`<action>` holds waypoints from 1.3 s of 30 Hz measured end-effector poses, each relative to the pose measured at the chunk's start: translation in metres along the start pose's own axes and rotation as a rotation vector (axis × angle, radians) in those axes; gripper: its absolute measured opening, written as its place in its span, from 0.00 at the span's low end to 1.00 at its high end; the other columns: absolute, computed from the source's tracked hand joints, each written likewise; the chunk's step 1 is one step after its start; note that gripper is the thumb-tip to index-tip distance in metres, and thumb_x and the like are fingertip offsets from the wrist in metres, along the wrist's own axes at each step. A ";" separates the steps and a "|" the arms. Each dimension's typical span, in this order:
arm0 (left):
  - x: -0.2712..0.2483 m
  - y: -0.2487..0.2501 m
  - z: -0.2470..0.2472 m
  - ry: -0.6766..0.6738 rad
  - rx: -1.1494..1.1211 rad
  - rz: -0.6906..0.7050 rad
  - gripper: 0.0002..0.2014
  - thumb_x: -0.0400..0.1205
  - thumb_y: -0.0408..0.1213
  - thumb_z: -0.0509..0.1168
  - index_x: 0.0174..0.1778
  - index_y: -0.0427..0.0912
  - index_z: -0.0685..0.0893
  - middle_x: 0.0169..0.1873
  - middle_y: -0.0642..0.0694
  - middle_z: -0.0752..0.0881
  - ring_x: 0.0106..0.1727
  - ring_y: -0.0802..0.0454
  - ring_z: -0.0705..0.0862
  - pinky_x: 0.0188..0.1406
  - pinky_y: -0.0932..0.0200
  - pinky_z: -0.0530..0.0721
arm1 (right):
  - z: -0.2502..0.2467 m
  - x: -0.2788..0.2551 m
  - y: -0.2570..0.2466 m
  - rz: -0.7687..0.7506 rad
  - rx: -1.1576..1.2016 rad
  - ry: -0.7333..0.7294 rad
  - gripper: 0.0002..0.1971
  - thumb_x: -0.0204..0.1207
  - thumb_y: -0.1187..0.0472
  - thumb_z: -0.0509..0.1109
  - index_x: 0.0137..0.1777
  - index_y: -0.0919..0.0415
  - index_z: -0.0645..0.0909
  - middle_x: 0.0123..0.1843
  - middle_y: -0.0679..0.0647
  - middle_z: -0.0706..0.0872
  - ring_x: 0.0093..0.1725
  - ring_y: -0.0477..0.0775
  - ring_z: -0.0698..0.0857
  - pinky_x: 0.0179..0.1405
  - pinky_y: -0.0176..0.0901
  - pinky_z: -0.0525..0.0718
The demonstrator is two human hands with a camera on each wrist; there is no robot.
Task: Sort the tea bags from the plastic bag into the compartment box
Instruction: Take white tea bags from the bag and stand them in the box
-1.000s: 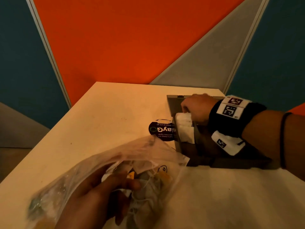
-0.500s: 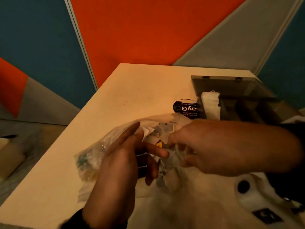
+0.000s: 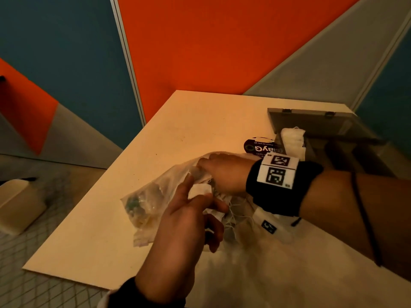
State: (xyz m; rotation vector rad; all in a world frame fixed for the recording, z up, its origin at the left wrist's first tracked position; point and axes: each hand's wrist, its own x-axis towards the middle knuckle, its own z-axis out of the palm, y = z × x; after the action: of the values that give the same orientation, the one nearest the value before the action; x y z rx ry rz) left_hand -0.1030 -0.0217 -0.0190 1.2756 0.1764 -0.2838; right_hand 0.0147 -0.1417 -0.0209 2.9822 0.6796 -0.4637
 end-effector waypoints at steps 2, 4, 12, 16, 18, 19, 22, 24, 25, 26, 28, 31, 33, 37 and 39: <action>0.003 -0.002 0.000 0.003 -0.006 -0.002 0.24 0.83 0.28 0.60 0.69 0.60 0.73 0.31 0.40 0.89 0.24 0.44 0.76 0.23 0.55 0.70 | -0.001 0.001 0.004 -0.015 0.024 0.083 0.14 0.81 0.64 0.64 0.65 0.60 0.79 0.58 0.58 0.83 0.55 0.60 0.82 0.51 0.46 0.79; 0.005 -0.002 -0.001 0.006 -0.015 0.004 0.24 0.83 0.28 0.60 0.71 0.57 0.74 0.31 0.41 0.89 0.25 0.44 0.76 0.23 0.55 0.70 | -0.004 -0.003 0.011 -0.003 0.059 0.192 0.08 0.79 0.66 0.64 0.54 0.59 0.83 0.50 0.55 0.84 0.50 0.58 0.82 0.45 0.44 0.77; 0.013 0.001 0.008 0.067 0.033 0.059 0.28 0.81 0.32 0.66 0.77 0.56 0.70 0.41 0.38 0.90 0.34 0.44 0.81 0.32 0.49 0.78 | -0.027 -0.052 0.032 0.100 0.472 0.253 0.05 0.81 0.58 0.69 0.44 0.55 0.83 0.36 0.42 0.82 0.37 0.43 0.81 0.40 0.38 0.76; 0.017 0.001 0.016 0.069 0.055 0.140 0.22 0.84 0.34 0.62 0.75 0.54 0.73 0.51 0.47 0.86 0.51 0.45 0.86 0.51 0.46 0.85 | -0.030 -0.090 0.033 0.142 0.716 0.180 0.06 0.82 0.58 0.68 0.48 0.58 0.85 0.30 0.48 0.86 0.26 0.39 0.81 0.31 0.37 0.78; 0.019 0.001 0.022 0.051 0.028 0.139 0.19 0.85 0.32 0.61 0.72 0.50 0.77 0.53 0.51 0.85 0.54 0.49 0.85 0.54 0.49 0.86 | -0.027 -0.104 0.035 0.144 0.815 0.139 0.06 0.82 0.58 0.68 0.49 0.59 0.85 0.29 0.49 0.86 0.26 0.40 0.80 0.30 0.37 0.78; 0.020 0.002 0.025 0.033 0.013 0.126 0.18 0.84 0.30 0.61 0.69 0.48 0.78 0.54 0.50 0.85 0.54 0.50 0.85 0.52 0.52 0.86 | -0.025 -0.110 0.037 0.148 0.853 0.120 0.06 0.82 0.59 0.68 0.49 0.60 0.85 0.29 0.49 0.85 0.26 0.41 0.80 0.29 0.36 0.77; 0.026 -0.001 0.033 -0.049 0.055 0.079 0.14 0.82 0.27 0.61 0.60 0.43 0.84 0.51 0.47 0.89 0.50 0.49 0.86 0.48 0.55 0.83 | -0.019 -0.125 0.041 0.164 0.911 0.094 0.08 0.82 0.59 0.67 0.51 0.63 0.84 0.31 0.55 0.84 0.28 0.45 0.79 0.30 0.35 0.76; 0.029 -0.006 0.035 -0.126 0.106 0.061 0.10 0.81 0.26 0.63 0.53 0.38 0.88 0.45 0.41 0.91 0.46 0.45 0.87 0.43 0.53 0.83 | -0.015 -0.132 0.044 0.189 0.932 0.111 0.09 0.83 0.60 0.66 0.52 0.65 0.84 0.31 0.57 0.82 0.28 0.46 0.77 0.29 0.35 0.75; 0.030 -0.008 0.035 -0.152 0.129 0.053 0.09 0.81 0.27 0.64 0.52 0.35 0.88 0.44 0.37 0.91 0.43 0.42 0.86 0.41 0.52 0.83 | -0.014 -0.134 0.046 0.208 0.934 0.123 0.09 0.83 0.61 0.66 0.52 0.66 0.84 0.30 0.58 0.81 0.27 0.46 0.76 0.28 0.34 0.75; 0.032 -0.011 0.035 -0.161 0.154 0.056 0.08 0.81 0.28 0.66 0.51 0.31 0.87 0.43 0.35 0.90 0.41 0.42 0.86 0.38 0.53 0.83 | -0.013 -0.136 0.047 0.229 0.937 0.133 0.08 0.83 0.61 0.66 0.52 0.66 0.84 0.30 0.58 0.80 0.27 0.47 0.75 0.27 0.33 0.74; 0.035 -0.013 0.034 -0.139 0.209 0.092 0.06 0.80 0.28 0.68 0.48 0.28 0.86 0.36 0.37 0.88 0.33 0.46 0.84 0.30 0.59 0.82 | -0.011 -0.141 0.050 0.258 0.947 0.143 0.08 0.83 0.62 0.66 0.51 0.65 0.85 0.29 0.59 0.79 0.27 0.49 0.74 0.26 0.34 0.74; 0.039 -0.012 0.030 -0.136 0.415 0.203 0.06 0.79 0.29 0.70 0.37 0.39 0.90 0.27 0.46 0.87 0.23 0.59 0.80 0.25 0.64 0.77 | -0.008 -0.149 0.057 0.302 0.904 0.126 0.07 0.82 0.62 0.67 0.50 0.62 0.86 0.27 0.56 0.79 0.25 0.47 0.74 0.28 0.36 0.75; 0.040 -0.010 0.030 -0.145 0.499 0.238 0.06 0.79 0.31 0.71 0.38 0.41 0.91 0.26 0.49 0.87 0.23 0.60 0.80 0.29 0.62 0.78 | -0.008 -0.156 0.062 0.333 0.874 0.094 0.06 0.81 0.61 0.68 0.49 0.59 0.86 0.25 0.53 0.80 0.25 0.45 0.75 0.29 0.37 0.75; 0.041 -0.011 0.035 -0.078 0.405 0.222 0.06 0.80 0.29 0.69 0.40 0.39 0.90 0.27 0.46 0.87 0.26 0.53 0.80 0.27 0.60 0.79 | -0.007 -0.169 0.067 0.308 0.855 -0.049 0.06 0.80 0.61 0.69 0.50 0.58 0.87 0.26 0.53 0.80 0.26 0.46 0.74 0.29 0.37 0.75; 0.040 -0.012 0.041 -0.055 0.377 0.203 0.05 0.81 0.27 0.67 0.43 0.36 0.88 0.30 0.42 0.87 0.23 0.54 0.78 0.22 0.64 0.77 | -0.007 -0.173 0.064 0.252 0.882 -0.114 0.06 0.79 0.60 0.70 0.51 0.58 0.88 0.30 0.55 0.81 0.29 0.48 0.75 0.29 0.36 0.76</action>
State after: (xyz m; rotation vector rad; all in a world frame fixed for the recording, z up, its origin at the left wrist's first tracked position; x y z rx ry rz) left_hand -0.0701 -0.0686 -0.0301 1.6438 -0.0579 -0.1811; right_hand -0.1041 -0.2702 0.0365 3.6986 0.0587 -1.1524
